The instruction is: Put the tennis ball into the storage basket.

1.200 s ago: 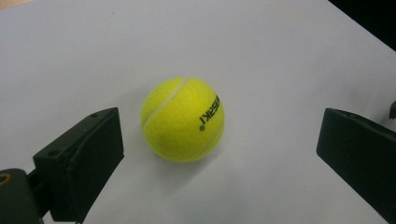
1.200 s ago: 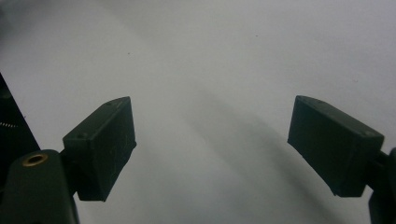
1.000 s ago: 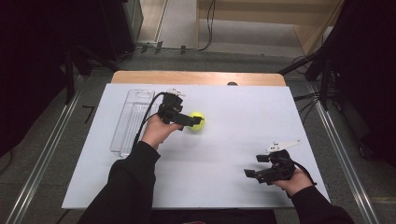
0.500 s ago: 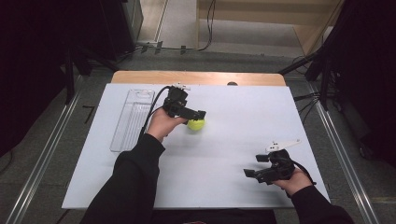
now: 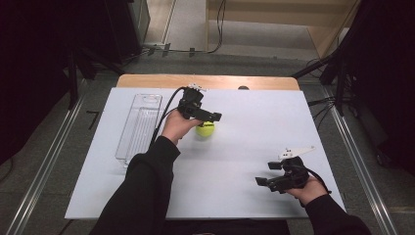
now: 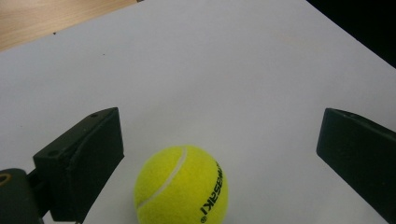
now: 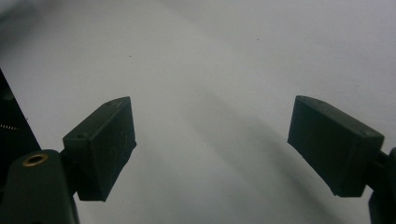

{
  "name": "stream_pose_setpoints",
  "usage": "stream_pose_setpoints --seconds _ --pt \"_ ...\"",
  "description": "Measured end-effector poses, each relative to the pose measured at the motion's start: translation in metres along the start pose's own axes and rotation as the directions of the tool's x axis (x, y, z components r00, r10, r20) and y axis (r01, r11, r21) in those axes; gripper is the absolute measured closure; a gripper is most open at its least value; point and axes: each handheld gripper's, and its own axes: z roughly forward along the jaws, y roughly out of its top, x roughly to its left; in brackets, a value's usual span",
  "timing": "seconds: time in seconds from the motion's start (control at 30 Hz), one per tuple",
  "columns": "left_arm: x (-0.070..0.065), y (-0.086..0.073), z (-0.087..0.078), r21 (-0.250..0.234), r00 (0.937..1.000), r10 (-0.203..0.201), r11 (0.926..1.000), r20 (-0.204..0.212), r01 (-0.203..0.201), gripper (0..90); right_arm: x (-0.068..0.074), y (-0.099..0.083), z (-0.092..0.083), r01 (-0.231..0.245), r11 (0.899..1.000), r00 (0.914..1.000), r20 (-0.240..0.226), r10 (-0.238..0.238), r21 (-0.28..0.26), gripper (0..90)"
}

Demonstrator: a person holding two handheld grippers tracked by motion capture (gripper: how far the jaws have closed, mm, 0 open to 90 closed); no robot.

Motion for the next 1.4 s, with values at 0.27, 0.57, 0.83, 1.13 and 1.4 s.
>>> stream_pose_setpoints --seconds 0.27,0.57,0.83,1.13,1.4 --pt "0.003 -0.001 0.003 -0.007 1.0000 -0.001 1.0000 -0.001 0.001 1.3 -0.001 0.000 0.001 0.001 1.000 1.0000 -0.001 -0.001 0.001 13.1" --pt "0.004 -0.003 0.009 -0.008 1.0000 0.003 1.0000 -0.007 -0.003 1.3 0.000 0.001 0.000 -0.004 1.000 1.0000 -0.001 0.004 -0.002 13.1" --pt "0.005 -0.007 0.013 -0.002 1.0000 0.006 1.0000 -0.007 -0.006 1.3 -0.001 0.000 0.000 -0.003 1.000 1.0000 -0.003 0.003 -0.005 13.1" --pt "0.008 -0.013 0.019 0.004 0.9999 -0.014 0.9999 -0.008 0.014 1.3 -0.001 0.000 0.000 -0.002 1.000 1.0000 -0.003 0.002 -0.004 13.1" --pt "0.009 -0.017 0.024 0.010 0.9998 -0.013 0.9999 -0.013 0.013 1.3 -0.001 0.000 0.000 -0.002 1.000 1.0000 -0.001 0.002 -0.002 13.1"
